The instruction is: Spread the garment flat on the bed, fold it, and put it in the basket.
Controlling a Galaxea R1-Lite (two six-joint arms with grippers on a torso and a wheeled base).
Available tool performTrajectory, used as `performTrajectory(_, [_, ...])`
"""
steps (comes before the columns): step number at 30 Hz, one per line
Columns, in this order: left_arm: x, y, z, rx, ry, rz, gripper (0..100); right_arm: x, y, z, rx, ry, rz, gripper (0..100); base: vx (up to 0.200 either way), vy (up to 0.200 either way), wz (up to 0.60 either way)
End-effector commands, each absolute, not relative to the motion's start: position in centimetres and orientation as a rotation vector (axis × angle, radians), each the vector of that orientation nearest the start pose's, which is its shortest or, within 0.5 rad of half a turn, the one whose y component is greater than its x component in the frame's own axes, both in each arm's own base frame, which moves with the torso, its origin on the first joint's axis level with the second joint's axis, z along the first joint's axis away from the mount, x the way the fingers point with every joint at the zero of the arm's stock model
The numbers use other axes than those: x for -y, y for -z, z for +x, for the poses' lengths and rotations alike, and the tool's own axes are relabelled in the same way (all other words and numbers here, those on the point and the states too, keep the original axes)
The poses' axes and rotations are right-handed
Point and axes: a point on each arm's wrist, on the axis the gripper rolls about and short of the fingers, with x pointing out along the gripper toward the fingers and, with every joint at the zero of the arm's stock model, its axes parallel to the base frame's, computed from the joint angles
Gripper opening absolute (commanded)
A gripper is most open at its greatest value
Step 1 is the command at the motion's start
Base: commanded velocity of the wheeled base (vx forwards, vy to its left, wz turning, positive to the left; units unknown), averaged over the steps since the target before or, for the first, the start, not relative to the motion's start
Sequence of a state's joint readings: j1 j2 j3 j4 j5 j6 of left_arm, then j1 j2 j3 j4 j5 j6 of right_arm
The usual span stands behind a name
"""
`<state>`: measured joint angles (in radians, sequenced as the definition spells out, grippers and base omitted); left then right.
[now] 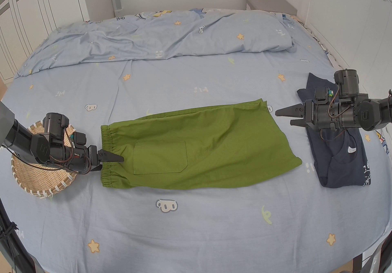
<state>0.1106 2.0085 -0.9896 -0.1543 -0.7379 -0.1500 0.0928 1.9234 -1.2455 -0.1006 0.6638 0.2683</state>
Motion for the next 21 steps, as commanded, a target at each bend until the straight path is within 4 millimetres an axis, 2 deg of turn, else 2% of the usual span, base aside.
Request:
performTrajectory(1, [-2.2, -8.6, 34.9, -0.848, 0.517, -0.532, 100, -4.8, -17.6, 36.7, -0.667, -0.658, 0.414, 100, 0.000, 0.000, 0.00])
performTrajectory(11, [-2.0, -8.0, 35.7, -0.831, 0.502, -0.614, 100, -4.8, -17.4, 36.8, -0.671, -0.656, 0.414, 100, 0.000, 0.000, 0.00])
performTrajectory(16, [-1.8, -6.5, 36.3, -0.863, 0.500, -0.628, 100, -4.8, -17.5, 36.8, -0.669, -0.654, 0.415, 100, 0.000, 0.000, 0.00])
performTrajectory(21, [-1.7, -7.0, 36.3, -0.848, 0.516, -0.686, 100, -4.8, -17.5, 36.8, -0.668, -0.655, 0.415, 100, 0.000, 0.000, 0.00])
